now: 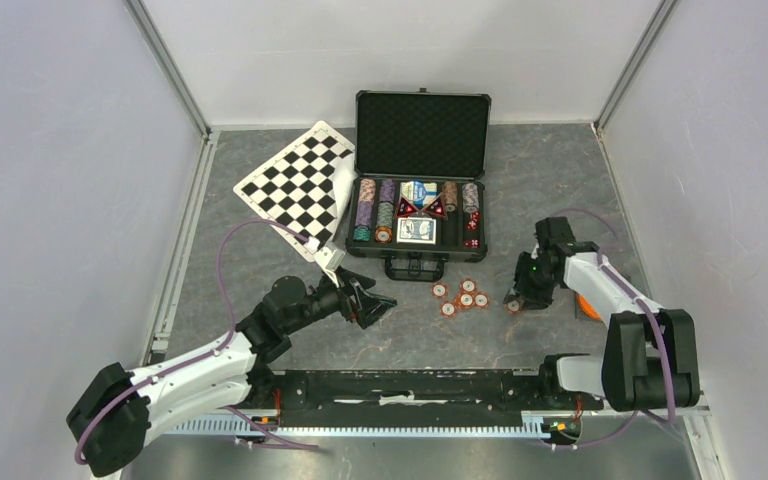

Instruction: Pack up texas hold em set

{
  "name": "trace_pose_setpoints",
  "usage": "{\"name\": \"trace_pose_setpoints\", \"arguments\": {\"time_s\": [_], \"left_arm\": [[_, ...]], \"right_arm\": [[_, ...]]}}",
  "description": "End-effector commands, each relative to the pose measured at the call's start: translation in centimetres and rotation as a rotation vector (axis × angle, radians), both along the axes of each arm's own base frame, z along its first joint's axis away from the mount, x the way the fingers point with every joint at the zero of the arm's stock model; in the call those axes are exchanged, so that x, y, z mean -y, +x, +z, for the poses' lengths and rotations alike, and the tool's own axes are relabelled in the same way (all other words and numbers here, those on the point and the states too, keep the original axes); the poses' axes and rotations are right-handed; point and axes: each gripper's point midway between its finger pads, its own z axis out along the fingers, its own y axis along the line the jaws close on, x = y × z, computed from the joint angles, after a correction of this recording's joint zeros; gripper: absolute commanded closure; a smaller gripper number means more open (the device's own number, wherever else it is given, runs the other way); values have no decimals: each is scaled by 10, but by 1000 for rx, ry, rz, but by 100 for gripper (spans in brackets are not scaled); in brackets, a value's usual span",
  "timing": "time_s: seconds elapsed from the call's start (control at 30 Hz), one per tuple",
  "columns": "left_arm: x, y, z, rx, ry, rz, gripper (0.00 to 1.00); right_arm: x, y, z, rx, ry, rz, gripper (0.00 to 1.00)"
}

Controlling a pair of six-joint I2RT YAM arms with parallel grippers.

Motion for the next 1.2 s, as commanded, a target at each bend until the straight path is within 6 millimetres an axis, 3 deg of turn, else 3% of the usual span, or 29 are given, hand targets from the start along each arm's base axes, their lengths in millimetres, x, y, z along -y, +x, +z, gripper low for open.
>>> {"name": "trace_pose_setpoints", "arguments": {"time_s": [0.0,0.23,0.57,0.8,1.17], "left_arm": [[1,-1,2,24,0,-16,0],[1,-1,2,22,-2,-16,0],[1,-2,3,23,-4,-19,0],[1,-1,3,24,-3,-16,0],[1,-1,2,21,-2,-18,0]], "right_arm": [[-35,23,24,76,47,30,56],[-74,37,43,132,40,99,56],[-121,44,44,140,10,188,56],[-119,46,39,135,-107,206,56],[-121,33,21,91,-144,247,55]]}}
